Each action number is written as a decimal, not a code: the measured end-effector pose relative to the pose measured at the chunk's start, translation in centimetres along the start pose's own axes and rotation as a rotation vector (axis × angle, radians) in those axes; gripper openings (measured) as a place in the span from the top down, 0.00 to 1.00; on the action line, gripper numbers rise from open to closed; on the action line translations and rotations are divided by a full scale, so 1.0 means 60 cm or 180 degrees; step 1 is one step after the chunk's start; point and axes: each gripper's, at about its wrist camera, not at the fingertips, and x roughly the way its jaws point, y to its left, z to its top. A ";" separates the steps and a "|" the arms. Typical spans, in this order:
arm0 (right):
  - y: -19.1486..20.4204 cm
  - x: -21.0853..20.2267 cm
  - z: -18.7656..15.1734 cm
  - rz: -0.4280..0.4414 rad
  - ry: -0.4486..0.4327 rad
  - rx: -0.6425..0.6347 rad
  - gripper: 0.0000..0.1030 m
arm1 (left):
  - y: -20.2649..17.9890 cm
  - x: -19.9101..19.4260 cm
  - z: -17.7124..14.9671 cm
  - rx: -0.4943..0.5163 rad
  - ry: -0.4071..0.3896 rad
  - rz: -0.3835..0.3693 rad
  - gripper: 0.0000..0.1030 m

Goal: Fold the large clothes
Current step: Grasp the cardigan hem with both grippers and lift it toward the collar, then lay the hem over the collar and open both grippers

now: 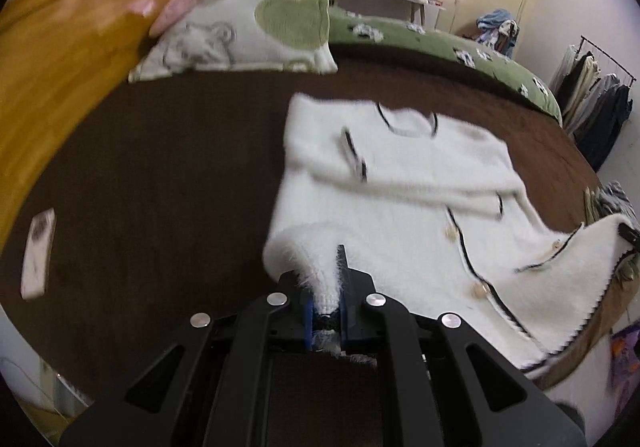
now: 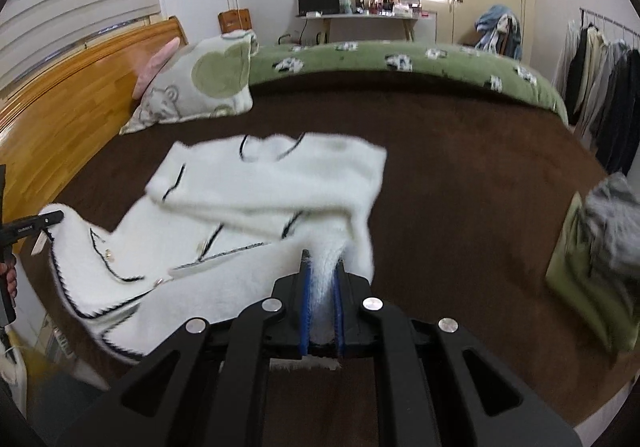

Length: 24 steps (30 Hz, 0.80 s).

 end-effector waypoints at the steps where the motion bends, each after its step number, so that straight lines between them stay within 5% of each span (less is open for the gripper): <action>1: -0.003 0.006 0.017 -0.0013 -0.0021 0.0008 0.91 | -0.001 0.004 0.014 0.0006 -0.0027 0.0012 0.89; 13: -0.033 0.126 0.178 -0.0159 -0.0147 -0.0023 0.91 | -0.013 0.106 0.193 0.0018 -0.0275 0.0189 0.89; 24: -0.068 0.343 0.254 -0.0263 -0.0043 0.0045 0.91 | -0.008 0.301 0.305 0.0047 -0.0215 0.0336 0.89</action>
